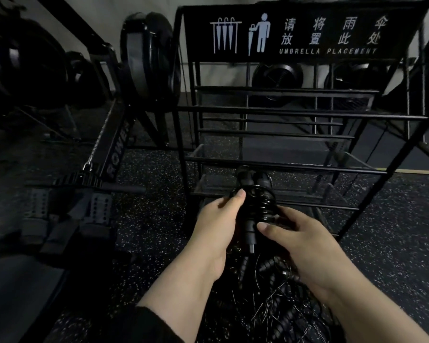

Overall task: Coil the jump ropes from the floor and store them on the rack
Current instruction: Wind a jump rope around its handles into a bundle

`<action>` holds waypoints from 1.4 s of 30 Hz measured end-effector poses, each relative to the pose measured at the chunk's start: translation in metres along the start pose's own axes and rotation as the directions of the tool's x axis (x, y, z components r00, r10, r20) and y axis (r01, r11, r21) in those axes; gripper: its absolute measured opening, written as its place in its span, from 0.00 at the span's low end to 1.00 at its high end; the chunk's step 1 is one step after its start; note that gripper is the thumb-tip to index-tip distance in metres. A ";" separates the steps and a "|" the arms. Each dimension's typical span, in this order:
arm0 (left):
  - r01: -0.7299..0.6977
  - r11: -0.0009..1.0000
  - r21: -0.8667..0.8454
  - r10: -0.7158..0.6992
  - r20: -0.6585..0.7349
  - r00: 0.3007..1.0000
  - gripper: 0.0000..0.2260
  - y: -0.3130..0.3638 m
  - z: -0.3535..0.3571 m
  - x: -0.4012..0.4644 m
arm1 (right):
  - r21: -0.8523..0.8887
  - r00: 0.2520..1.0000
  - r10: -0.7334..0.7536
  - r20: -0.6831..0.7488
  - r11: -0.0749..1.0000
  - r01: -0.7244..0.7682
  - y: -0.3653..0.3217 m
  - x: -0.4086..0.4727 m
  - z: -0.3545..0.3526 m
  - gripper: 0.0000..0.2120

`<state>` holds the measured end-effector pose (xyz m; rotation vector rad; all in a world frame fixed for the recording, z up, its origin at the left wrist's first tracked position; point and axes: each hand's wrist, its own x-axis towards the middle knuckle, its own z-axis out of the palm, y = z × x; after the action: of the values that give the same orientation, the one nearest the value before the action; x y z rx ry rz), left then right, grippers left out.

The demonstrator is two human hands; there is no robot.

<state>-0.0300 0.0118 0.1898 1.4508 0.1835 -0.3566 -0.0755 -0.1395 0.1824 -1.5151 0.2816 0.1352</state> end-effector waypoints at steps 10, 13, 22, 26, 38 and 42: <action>-0.083 0.992 -0.094 0.075 -0.087 0.993 0.42 0.029 -0.028 0.046 | 0.279 0.999 0.005 -0.046 0.960 0.008 -0.048 0.033 0.030 0.11; -0.167 0.982 -0.083 0.150 -0.185 0.971 0.23 0.052 -0.045 0.070 | 0.215 0.996 -0.075 -0.052 0.973 0.085 -0.088 0.061 0.042 0.10; -0.289 0.957 -0.010 0.270 -0.323 0.907 0.13 0.070 -0.097 0.121 | -0.085 0.966 -0.249 -0.061 0.966 0.244 -0.205 0.200 0.090 0.14; -0.295 0.954 0.059 0.299 -0.312 0.902 0.14 0.066 -0.110 0.139 | -0.181 0.979 -0.166 -0.121 0.973 0.143 -0.217 0.262 0.108 0.10; -0.305 0.950 -0.067 0.271 -0.308 0.912 0.13 0.055 -0.102 0.146 | -0.545 0.960 -0.167 -0.224 0.838 0.019 -0.203 0.307 0.122 0.14; -0.310 0.948 -0.070 0.277 -0.299 0.913 0.13 0.056 -0.100 0.145 | -0.672 0.944 -0.288 -0.161 0.733 0.109 -0.202 0.303 0.121 0.17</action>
<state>0.1337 0.0971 0.1817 1.3843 0.2113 0.1120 0.2798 -0.0568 0.3007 -2.2711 0.2861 -0.1609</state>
